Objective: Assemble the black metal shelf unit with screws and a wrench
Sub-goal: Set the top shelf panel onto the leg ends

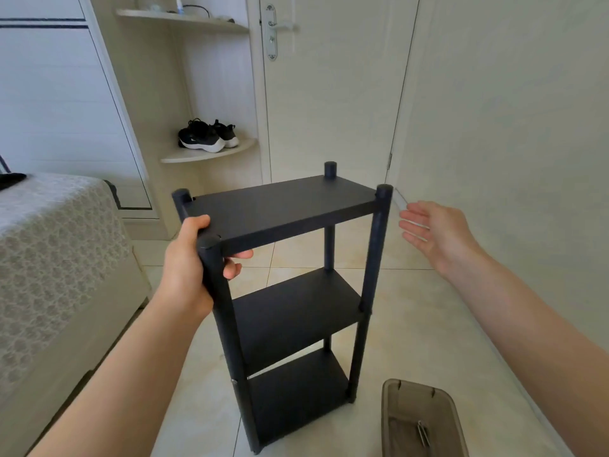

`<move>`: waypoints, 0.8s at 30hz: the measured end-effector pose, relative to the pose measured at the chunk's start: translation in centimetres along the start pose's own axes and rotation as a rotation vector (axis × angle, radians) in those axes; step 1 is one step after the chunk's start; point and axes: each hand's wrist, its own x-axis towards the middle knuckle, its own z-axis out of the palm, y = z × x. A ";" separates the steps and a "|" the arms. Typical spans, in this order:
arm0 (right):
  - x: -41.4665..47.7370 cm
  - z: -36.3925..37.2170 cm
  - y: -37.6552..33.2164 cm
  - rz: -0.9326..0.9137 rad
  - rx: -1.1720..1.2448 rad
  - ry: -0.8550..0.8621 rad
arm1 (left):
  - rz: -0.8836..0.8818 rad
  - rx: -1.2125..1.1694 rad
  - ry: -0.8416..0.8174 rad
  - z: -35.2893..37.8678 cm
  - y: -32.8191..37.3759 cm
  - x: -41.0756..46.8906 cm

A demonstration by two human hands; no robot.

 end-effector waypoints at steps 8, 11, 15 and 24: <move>-4.8 3.3 0.6 0.121 -0.011 -0.274 | 0.062 -0.085 0.098 2.4 -1.4 -1.7; -7.3 5.7 0.5 0.192 -0.027 -0.502 | 0.018 -0.082 -0.027 3.6 -2.2 -3.2; -9.6 7.7 0.3 0.238 0.120 -0.613 | -0.064 -0.109 -0.270 5.2 -2.7 -5.1; -10.6 9.2 1.4 0.164 0.280 -0.575 | -0.059 -0.316 -0.141 4.6 -1.4 -3.9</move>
